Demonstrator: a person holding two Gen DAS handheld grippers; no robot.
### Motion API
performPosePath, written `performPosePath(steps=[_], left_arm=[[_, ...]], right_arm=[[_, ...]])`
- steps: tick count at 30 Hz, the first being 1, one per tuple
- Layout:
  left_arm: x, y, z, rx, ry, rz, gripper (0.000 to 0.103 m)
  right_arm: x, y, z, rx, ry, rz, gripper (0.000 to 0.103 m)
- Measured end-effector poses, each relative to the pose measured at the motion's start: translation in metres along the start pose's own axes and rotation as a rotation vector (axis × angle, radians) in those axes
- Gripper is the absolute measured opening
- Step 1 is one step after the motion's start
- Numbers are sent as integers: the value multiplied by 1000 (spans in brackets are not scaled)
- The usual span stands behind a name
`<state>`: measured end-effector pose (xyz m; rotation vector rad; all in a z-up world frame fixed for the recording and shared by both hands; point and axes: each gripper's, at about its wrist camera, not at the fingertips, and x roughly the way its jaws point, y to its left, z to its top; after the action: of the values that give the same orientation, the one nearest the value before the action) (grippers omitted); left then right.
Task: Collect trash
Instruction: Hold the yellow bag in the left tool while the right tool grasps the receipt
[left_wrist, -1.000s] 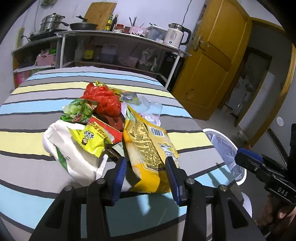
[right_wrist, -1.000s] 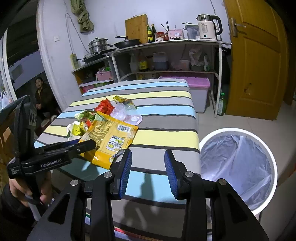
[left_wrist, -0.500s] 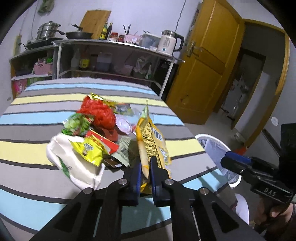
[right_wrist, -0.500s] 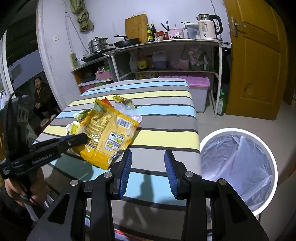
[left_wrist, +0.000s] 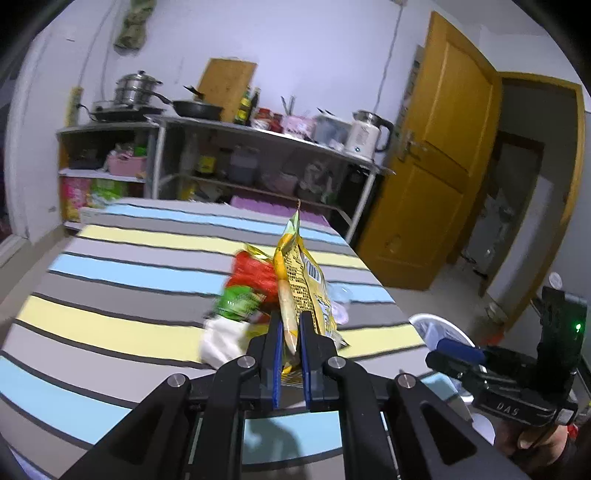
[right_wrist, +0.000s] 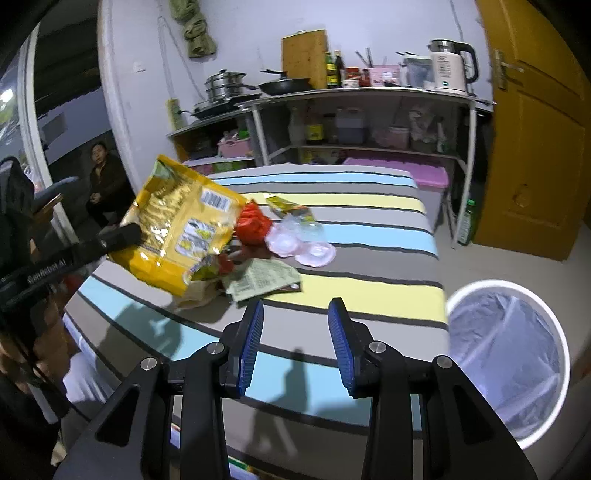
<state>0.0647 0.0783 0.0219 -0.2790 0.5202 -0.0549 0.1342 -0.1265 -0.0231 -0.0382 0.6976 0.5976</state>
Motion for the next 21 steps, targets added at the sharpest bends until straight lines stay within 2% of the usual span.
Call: performPosePath(steps=[9, 14, 21], left_arm=[[-18, 34, 6, -45, -43, 57, 8], [-20, 47, 3, -63, -46, 63, 8], [-16, 57, 0, -81, -41, 63, 8]], right_arm=[[35, 29, 10, -62, 33, 43, 38], [61, 46, 10, -115, 74, 55, 42], [102, 57, 10, -168, 125, 5, 42]])
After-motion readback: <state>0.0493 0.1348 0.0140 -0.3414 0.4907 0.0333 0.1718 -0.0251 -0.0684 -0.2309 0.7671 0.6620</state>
